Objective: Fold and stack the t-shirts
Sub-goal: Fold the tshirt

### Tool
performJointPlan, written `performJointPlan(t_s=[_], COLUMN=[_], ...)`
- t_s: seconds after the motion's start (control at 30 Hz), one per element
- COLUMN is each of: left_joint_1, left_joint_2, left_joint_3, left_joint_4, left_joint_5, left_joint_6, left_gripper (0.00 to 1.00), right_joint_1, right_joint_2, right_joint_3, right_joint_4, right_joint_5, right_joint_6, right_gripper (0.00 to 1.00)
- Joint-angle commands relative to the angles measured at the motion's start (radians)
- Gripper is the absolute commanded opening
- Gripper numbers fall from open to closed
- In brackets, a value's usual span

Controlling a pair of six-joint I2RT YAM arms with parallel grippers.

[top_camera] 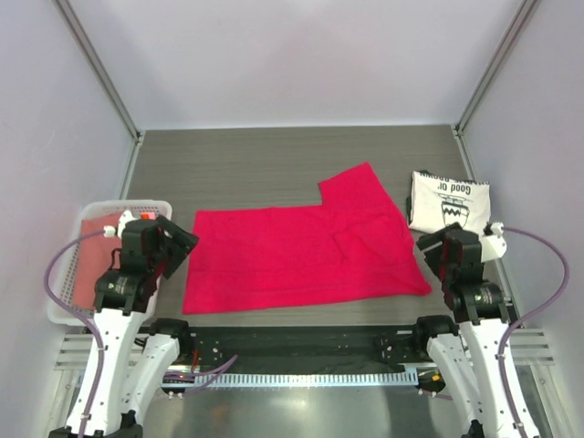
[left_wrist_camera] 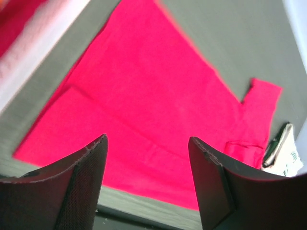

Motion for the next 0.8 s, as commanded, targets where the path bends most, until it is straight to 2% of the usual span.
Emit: performJointPlan(t_s=[0.0,0.1,0.13,0.23,0.27,0.43,0.57,0.6,0.77], left_joint_1=[-0.003,-0.003,-0.003,-0.003,-0.003,-0.003,-0.002,-0.003,-0.003], left_joint_2=[0.071,0.155,0.227,0.365,0.396,0.582,0.766,0.791,0.945], left_joint_3=[0.130,0.170,0.181,0.195,0.198,0.221,0.305,0.323,0.376], left_joint_4=[-0.050,0.046,0.109,0.211,0.239,0.419,0.438,0.444,0.496], left_joint_5=[-0.025,0.081,0.154,0.196,0.208,0.181,0.161,0.153,0.086], left_joint_6=[0.172,0.286,0.312,0.339,0.339,0.340,0.346,0.342,0.335], left_gripper=[0.72,0.75,0.75,0.73,0.71,0.69,0.69,0.69,0.70], right_joint_1=[-0.004,-0.004,-0.004,-0.004,-0.004,-0.002,0.004,0.005,0.009], right_joint_2=[0.124,0.307,0.418,0.575,0.673,0.928,1.127,1.219,1.457], right_joint_3=[0.140,0.224,0.270,0.335,0.373,0.495,0.640,0.672,0.882], right_joint_4=[0.120,0.227,0.257,0.331,0.348,0.460,0.508,0.509,0.509], right_joint_5=[-0.013,-0.148,-0.204,-0.300,-0.371,-0.403,-0.378,-0.358,-0.328], right_joint_6=[-0.177,-0.351,-0.420,-0.494,-0.513,-0.556,-0.559,-0.557,-0.583], right_gripper=[0.71,0.67,0.67,0.65,0.63,0.58,0.58,0.58,0.59])
